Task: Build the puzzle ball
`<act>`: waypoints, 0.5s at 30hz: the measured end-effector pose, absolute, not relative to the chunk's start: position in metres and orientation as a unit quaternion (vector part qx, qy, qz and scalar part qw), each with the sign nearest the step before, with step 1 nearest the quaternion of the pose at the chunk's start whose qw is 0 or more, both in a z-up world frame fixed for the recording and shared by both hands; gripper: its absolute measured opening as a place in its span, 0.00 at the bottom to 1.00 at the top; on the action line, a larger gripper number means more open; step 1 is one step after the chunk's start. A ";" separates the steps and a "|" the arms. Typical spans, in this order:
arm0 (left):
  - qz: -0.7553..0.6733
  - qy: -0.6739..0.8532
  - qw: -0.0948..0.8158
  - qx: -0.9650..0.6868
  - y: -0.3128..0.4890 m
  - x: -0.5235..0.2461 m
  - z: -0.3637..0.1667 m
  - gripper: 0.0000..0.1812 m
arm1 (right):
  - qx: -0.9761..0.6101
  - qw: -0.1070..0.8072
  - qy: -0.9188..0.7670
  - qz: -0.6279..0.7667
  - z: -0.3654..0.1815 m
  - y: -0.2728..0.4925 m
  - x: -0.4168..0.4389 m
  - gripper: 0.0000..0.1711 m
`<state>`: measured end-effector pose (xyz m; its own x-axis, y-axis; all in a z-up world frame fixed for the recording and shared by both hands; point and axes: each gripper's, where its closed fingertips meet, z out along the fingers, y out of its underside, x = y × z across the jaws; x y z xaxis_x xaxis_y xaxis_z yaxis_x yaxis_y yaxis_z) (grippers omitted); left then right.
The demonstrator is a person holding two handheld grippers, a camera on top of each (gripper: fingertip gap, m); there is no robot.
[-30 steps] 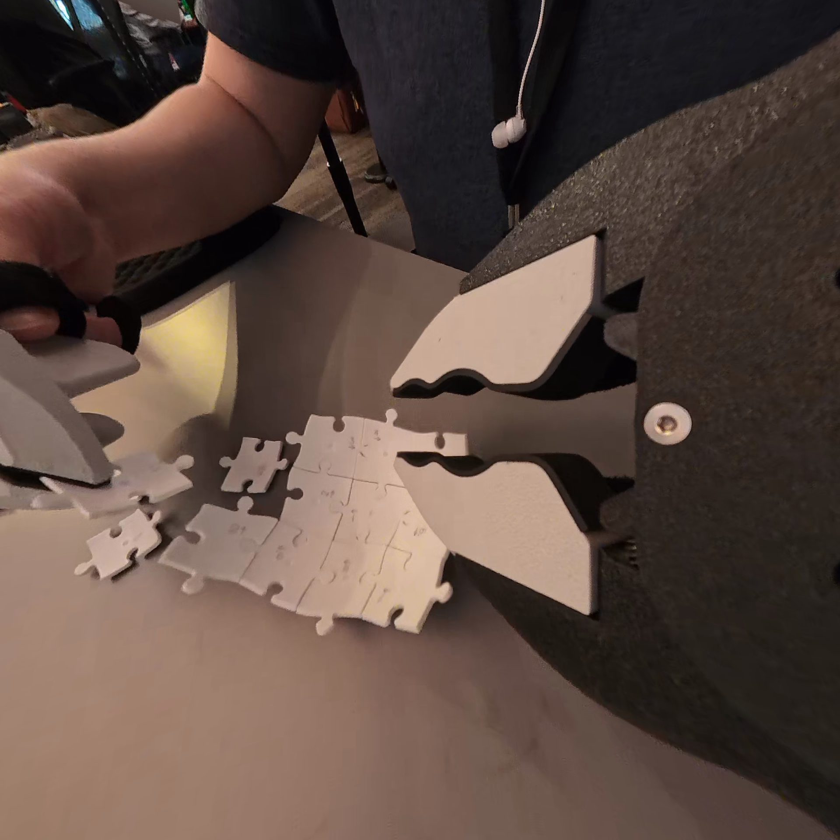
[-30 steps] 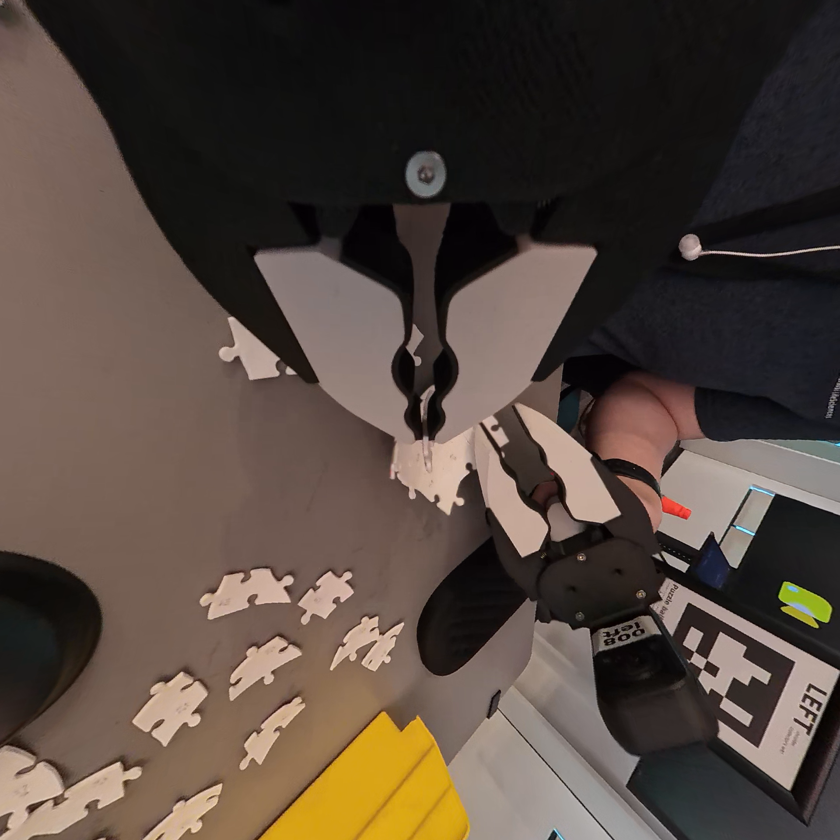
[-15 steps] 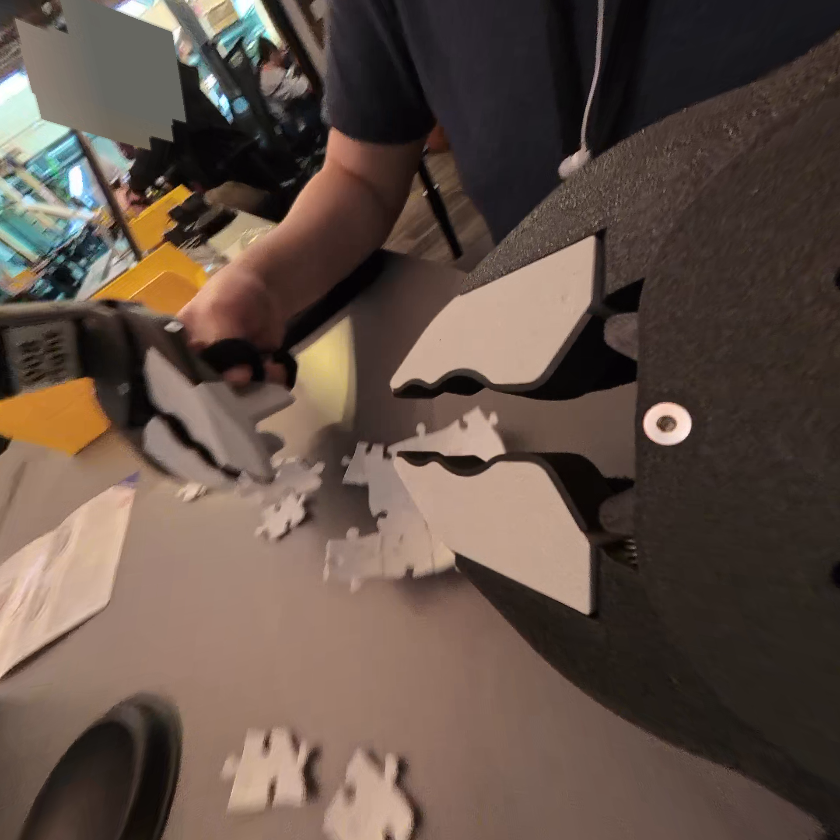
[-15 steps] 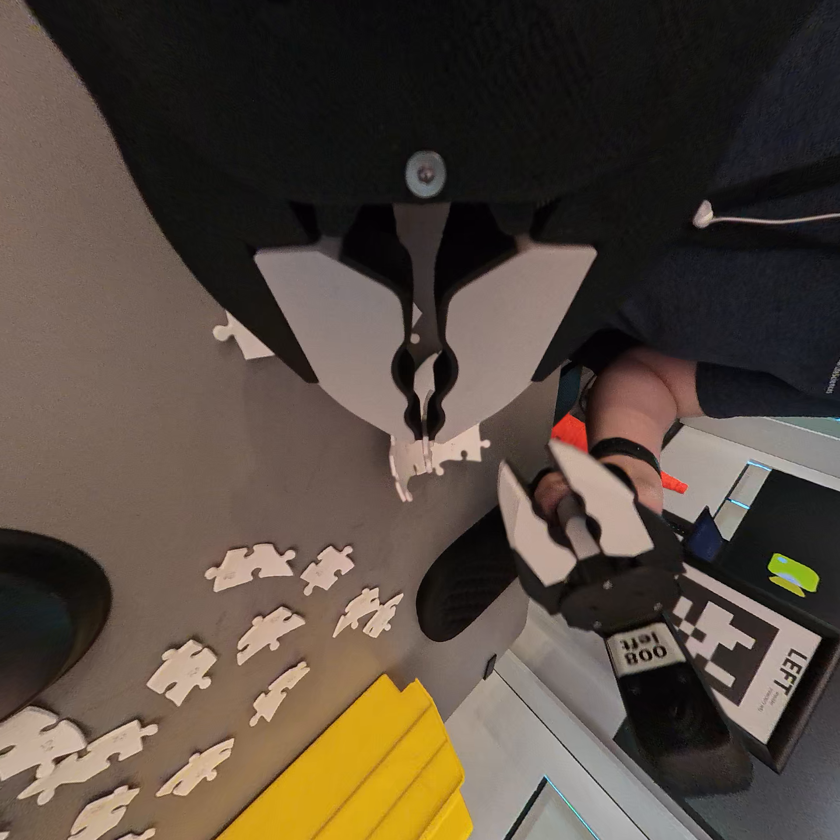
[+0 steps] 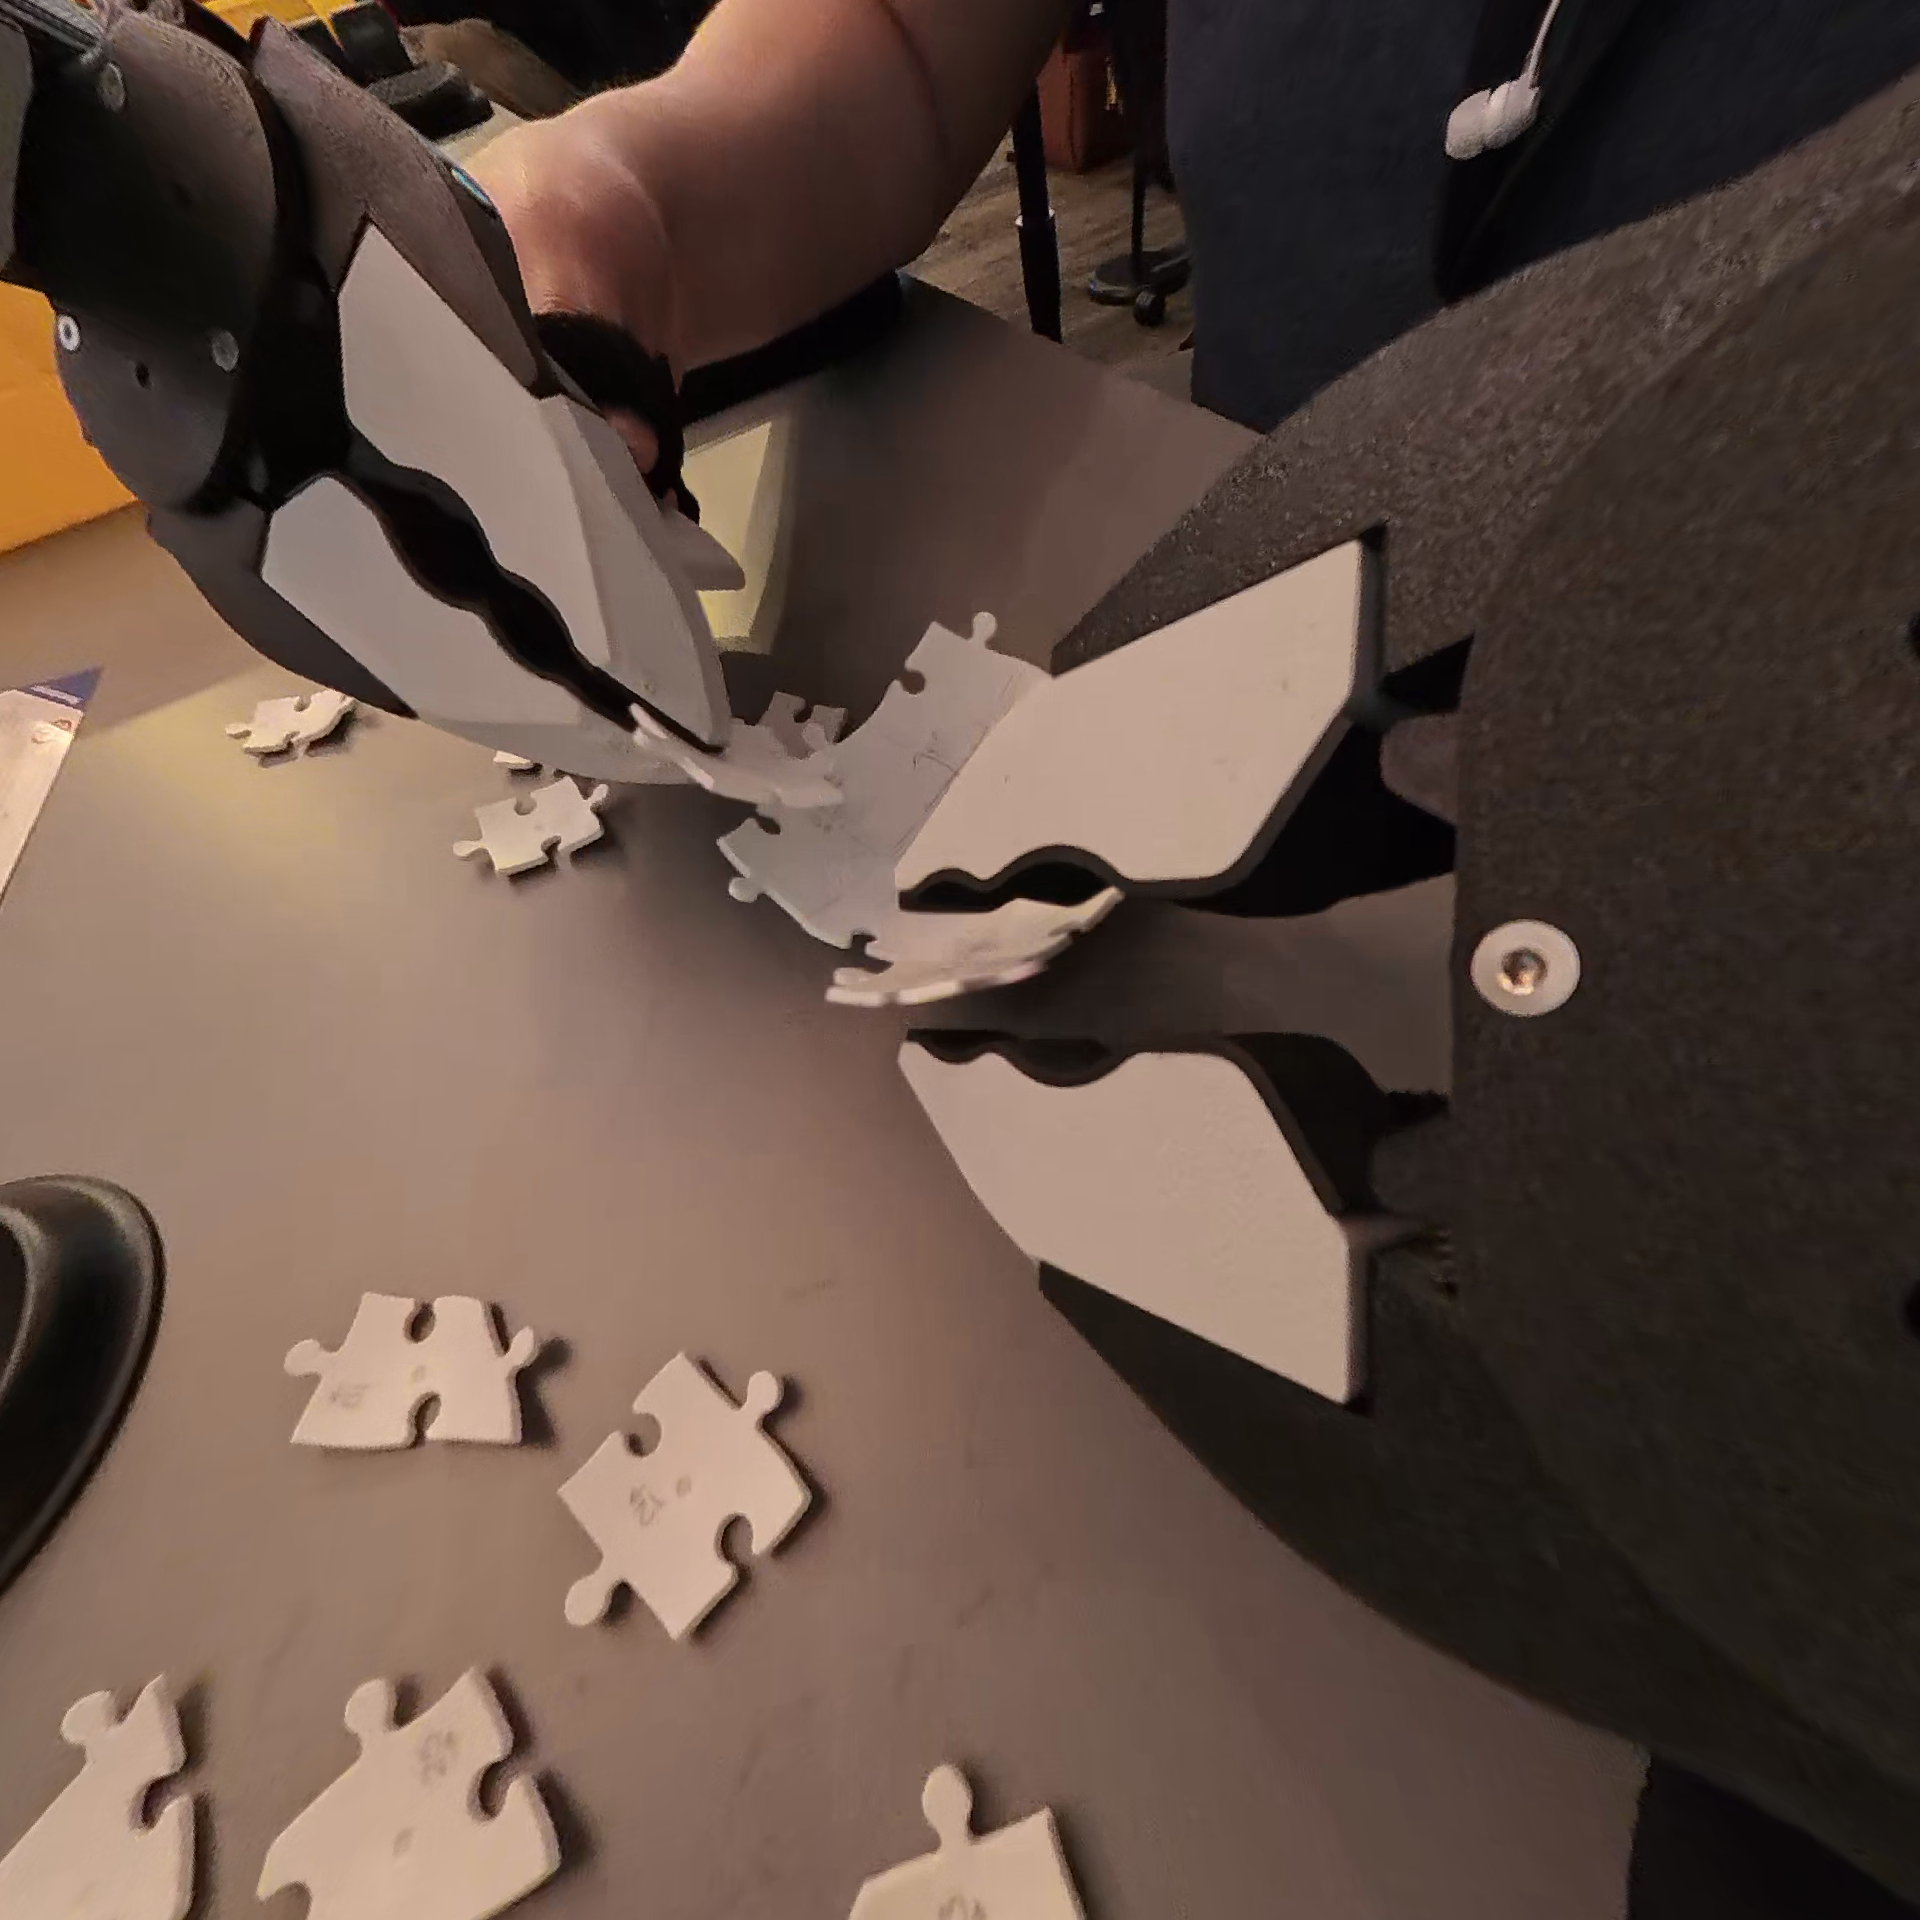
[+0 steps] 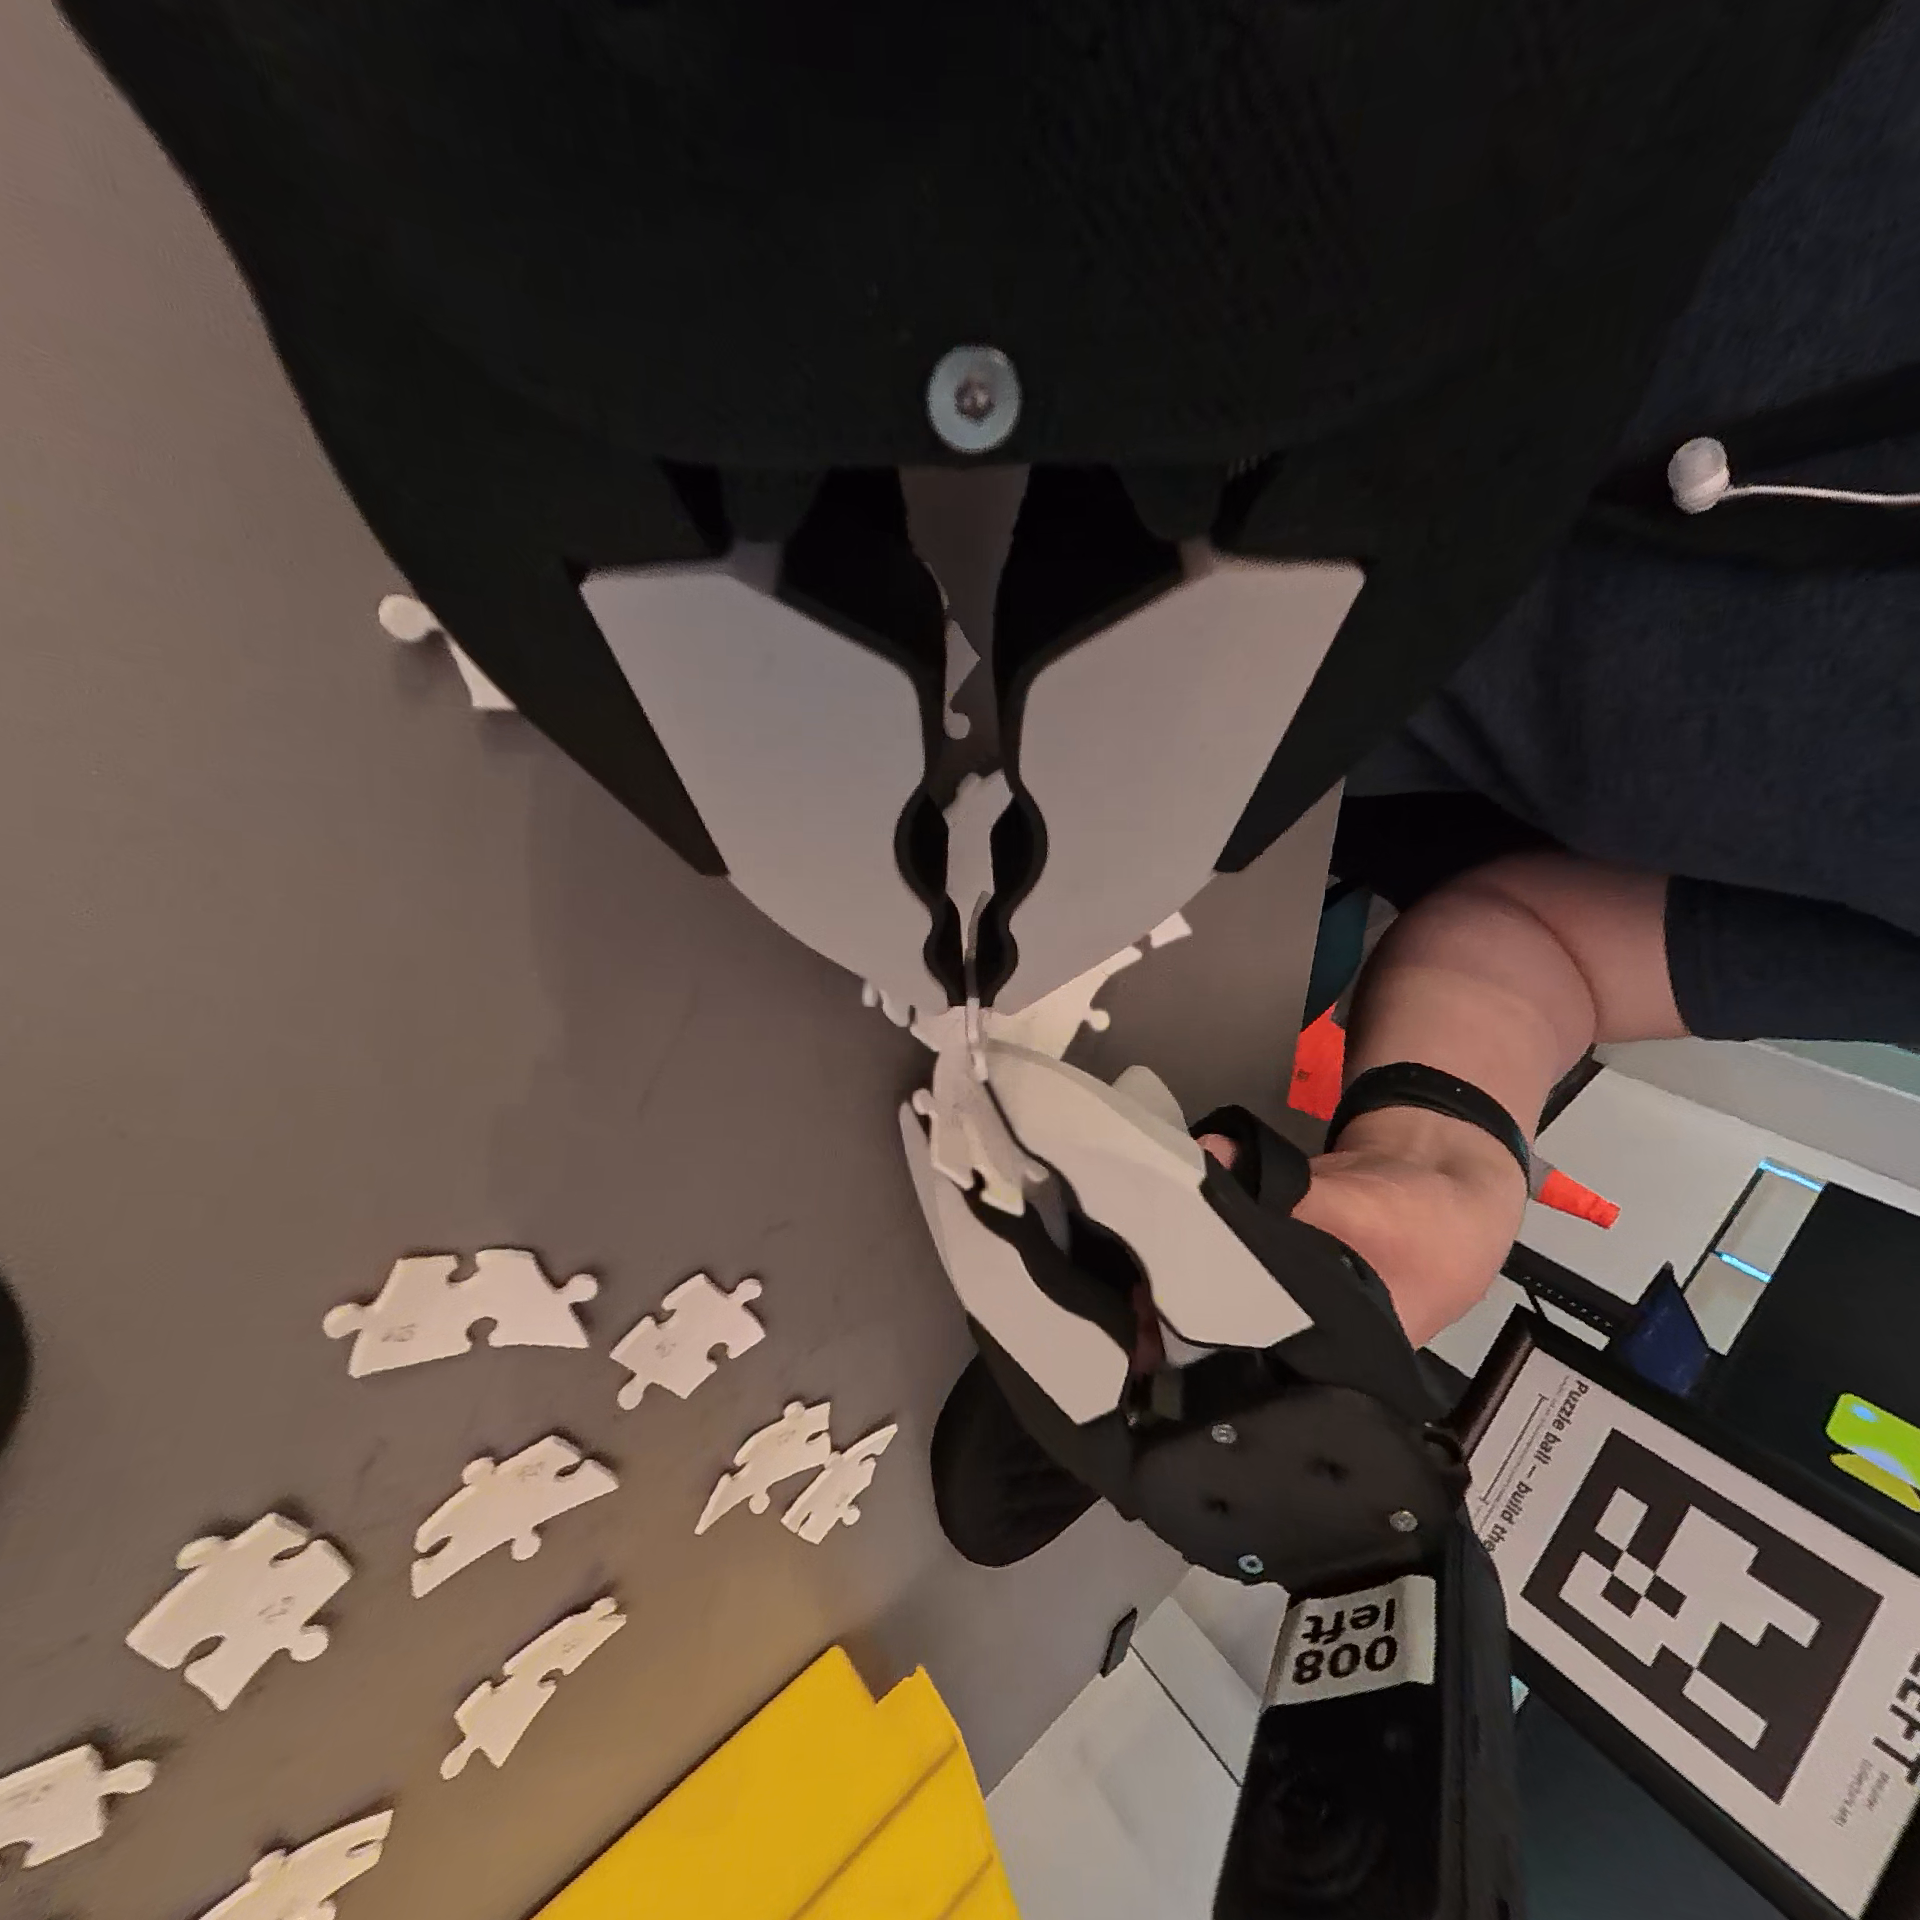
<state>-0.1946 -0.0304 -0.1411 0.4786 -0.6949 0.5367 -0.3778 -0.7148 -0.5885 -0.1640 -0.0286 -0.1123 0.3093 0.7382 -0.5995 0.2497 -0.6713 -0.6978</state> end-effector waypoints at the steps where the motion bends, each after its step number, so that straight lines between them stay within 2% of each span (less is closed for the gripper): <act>1: -0.397 0.323 0.200 -0.836 -0.030 -0.194 -0.142 0.09 | -0.768 0.249 -0.326 0.492 -0.112 -0.028 -0.165 0.02; 3: -0.400 0.331 0.195 -0.832 -0.031 -0.193 -0.143 0.03 | -0.757 0.251 -0.347 0.493 -0.110 -0.027 -0.169 0.02; 10: -0.417 0.359 0.185 -0.814 -0.036 -0.187 -0.142 0.03 | -0.718 0.240 -0.440 0.483 -0.108 -0.024 -0.181 0.02; 15: -0.426 0.351 0.158 -0.819 -0.040 -0.192 -0.140 0.11 | -0.706 0.206 -0.480 0.477 -0.117 -0.025 -0.184 0.02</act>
<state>-0.1923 -0.0397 -0.1400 0.3902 -0.7093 0.5871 -0.4390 -0.7038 -0.5585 -0.1842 -0.0246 -0.1172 0.0827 0.8751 -0.4768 0.4820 -0.4539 -0.7495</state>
